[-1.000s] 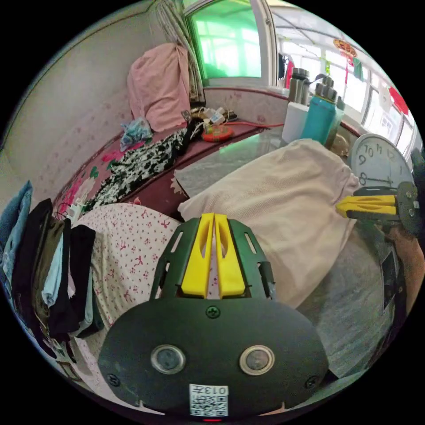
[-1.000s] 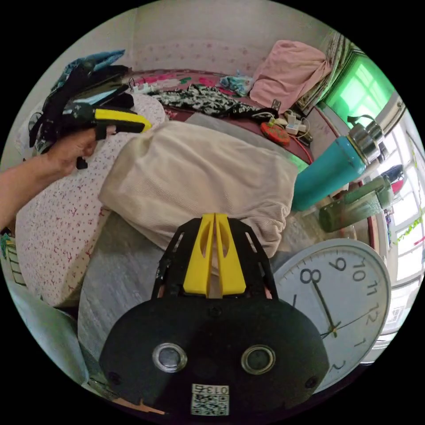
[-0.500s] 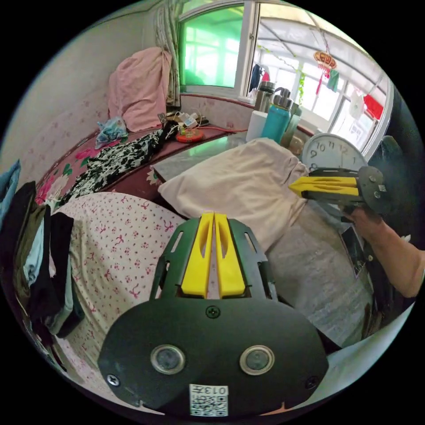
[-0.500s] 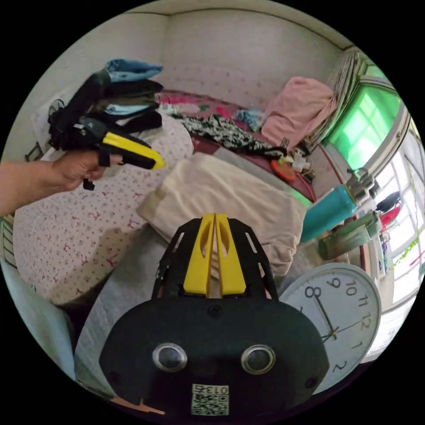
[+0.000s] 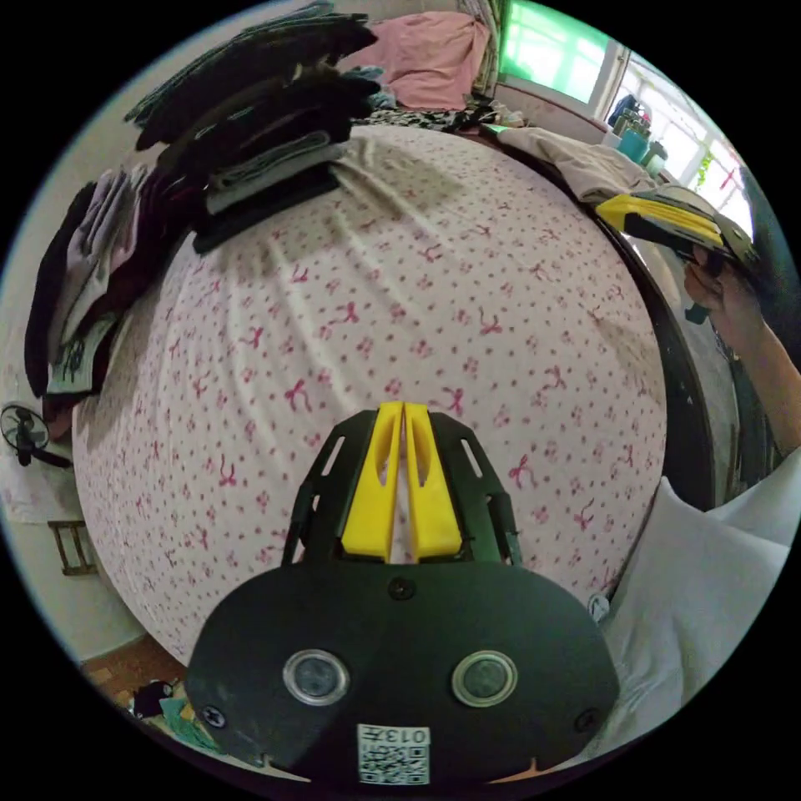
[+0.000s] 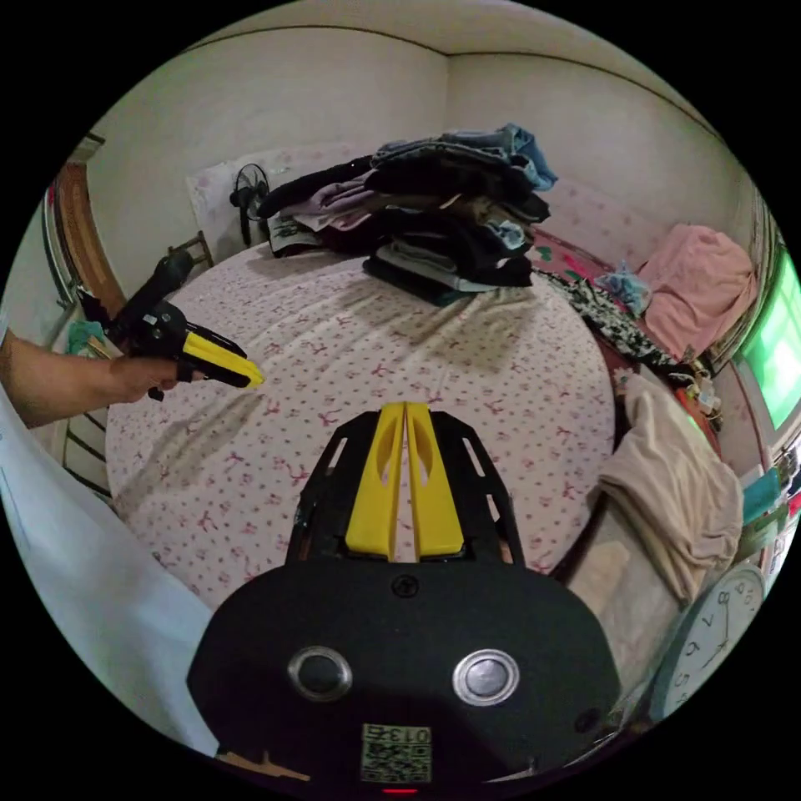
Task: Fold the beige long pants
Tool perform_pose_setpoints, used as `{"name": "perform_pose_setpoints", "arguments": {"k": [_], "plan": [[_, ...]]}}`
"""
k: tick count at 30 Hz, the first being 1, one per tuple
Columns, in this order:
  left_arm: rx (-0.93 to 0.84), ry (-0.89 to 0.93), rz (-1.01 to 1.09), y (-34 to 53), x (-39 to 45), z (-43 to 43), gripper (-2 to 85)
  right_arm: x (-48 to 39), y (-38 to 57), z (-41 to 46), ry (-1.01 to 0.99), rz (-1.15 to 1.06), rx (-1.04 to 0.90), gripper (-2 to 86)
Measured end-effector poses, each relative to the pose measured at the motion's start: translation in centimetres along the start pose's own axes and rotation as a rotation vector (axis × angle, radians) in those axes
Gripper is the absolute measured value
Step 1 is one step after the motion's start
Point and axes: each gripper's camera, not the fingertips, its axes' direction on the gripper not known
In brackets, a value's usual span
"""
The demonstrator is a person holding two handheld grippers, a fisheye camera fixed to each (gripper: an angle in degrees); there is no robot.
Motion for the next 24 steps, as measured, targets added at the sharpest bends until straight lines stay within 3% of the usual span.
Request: {"name": "perform_pose_setpoints", "arguments": {"k": [4,13,17,24], "plan": [[-0.003,0.034,-0.071,5.9,-5.5,0.2,-0.3,-5.6,-2.5,2.7,-0.191,0.134,-0.086,-0.2],[0.121,0.013,-0.092,11.3,-15.8,-3.5,-0.1,-16.6,-7.1,4.0,-0.239,0.33,-0.024,0.1],[0.205,-0.013,-0.066,9.2,-18.8,-5.4,0.3,-18.0,-9.5,2.4,-0.177,0.38,0.039,0.8],[0.449,-0.122,0.003,-2.1,-22.2,-11.4,6.5,-14.1,-13.6,-2.1,0.004,0.399,0.167,6.4]]}}
